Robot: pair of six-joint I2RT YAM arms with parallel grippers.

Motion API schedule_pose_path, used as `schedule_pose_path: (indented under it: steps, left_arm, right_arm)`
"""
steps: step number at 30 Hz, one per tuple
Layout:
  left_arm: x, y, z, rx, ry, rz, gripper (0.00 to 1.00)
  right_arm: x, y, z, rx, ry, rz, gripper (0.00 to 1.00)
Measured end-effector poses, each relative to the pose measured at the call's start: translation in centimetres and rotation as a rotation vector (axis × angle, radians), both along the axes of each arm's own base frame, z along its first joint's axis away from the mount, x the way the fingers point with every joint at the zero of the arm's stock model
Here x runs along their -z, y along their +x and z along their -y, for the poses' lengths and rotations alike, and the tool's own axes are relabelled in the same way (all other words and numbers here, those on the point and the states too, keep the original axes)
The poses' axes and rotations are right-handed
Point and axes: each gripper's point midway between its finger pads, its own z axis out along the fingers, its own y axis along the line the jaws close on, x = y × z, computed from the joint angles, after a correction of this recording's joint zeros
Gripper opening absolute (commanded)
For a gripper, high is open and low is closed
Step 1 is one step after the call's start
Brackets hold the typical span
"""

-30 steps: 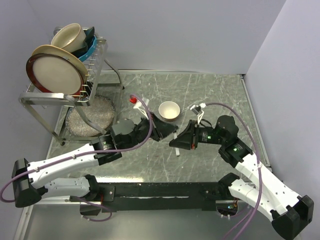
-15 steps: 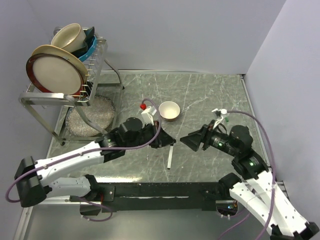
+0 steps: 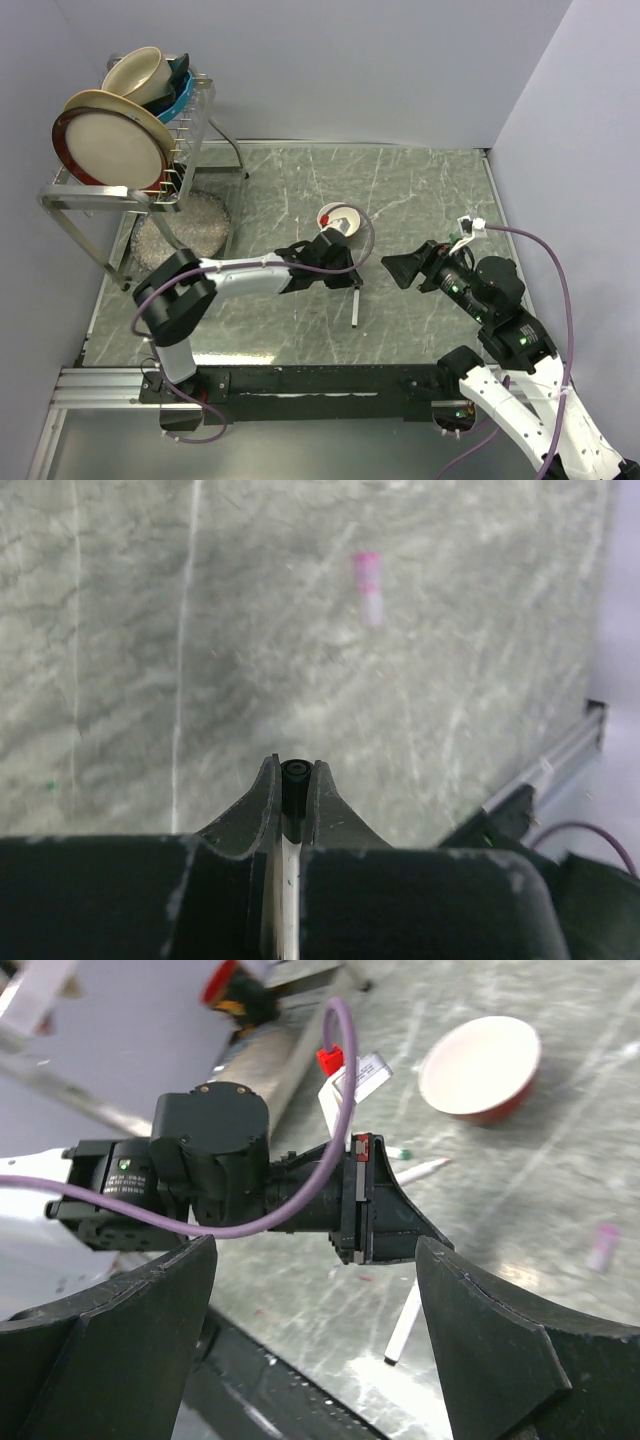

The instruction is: Insert the pens into the pen caps

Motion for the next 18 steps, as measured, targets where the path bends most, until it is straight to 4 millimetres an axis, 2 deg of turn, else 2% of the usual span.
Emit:
schedule_pose_path:
  steps: [3, 8, 9, 12, 18]
  left_arm:
    - [1.7, 0.7, 0.1, -0.023, 0.037, -0.007, 0.11]
    - [3.6, 1.0, -0.3, -0.044, 0.08, -0.015, 0.17]
    - [3.9, 1.1, -0.3, -0.045, 0.087, -0.018, 0.22]
    - [4.8, 1.5, -0.2, -0.049, 0.109, -0.03, 0.3]
    - [5.2, 2.5, -1.5, -0.081, 0.136, -0.054, 0.34]
  right_arm:
    - [0.5, 0.4, 0.7, 0.043, -0.024, -0.009, 0.88]
    - [0.6, 0.6, 1.4, 0.081, -0.039, -0.002, 0.88]
    - [0.5, 0.7, 1.5, 0.086, -0.04, 0.001, 0.88]
    - [0.5, 0.8, 1.7, 0.097, -0.042, 0.004, 0.88]
    - [0.5, 0.7, 1.9, 0.106, -0.048, -0.002, 0.88]
